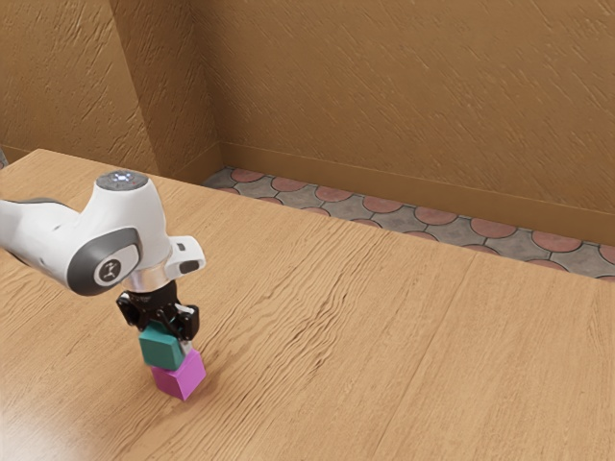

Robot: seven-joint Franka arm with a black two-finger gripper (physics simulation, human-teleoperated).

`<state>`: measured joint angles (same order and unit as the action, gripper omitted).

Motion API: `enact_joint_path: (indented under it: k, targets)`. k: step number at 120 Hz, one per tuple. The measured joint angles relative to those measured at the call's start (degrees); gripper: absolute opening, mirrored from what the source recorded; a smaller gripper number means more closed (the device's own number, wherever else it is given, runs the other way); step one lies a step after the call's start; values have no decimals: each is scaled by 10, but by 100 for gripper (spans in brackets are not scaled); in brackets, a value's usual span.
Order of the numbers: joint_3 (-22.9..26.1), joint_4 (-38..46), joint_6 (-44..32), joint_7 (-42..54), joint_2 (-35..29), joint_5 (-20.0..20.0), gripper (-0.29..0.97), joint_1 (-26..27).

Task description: Pick up the blue block with one arm, and put the blue block on the pink block with one arm

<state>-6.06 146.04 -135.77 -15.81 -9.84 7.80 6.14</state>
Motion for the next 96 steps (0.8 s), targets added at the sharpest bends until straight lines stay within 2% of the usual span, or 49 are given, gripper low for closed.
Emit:
enact_joint_path:
  k: [26,47,64,71,84,96]
  targets:
    - [1,0,-6,19,1,-13,53,1]
    - [2,0,-8,31,-9,-15,61,2]
    - [0,-12,6,39,-65,-11,65,-8]
    - [3,-43,23,42,-86,0,65,-11]
    - [8,-152,73,65,-92,8,66,-12]
    - [10,-192,105,88,-91,-27,67,-12]
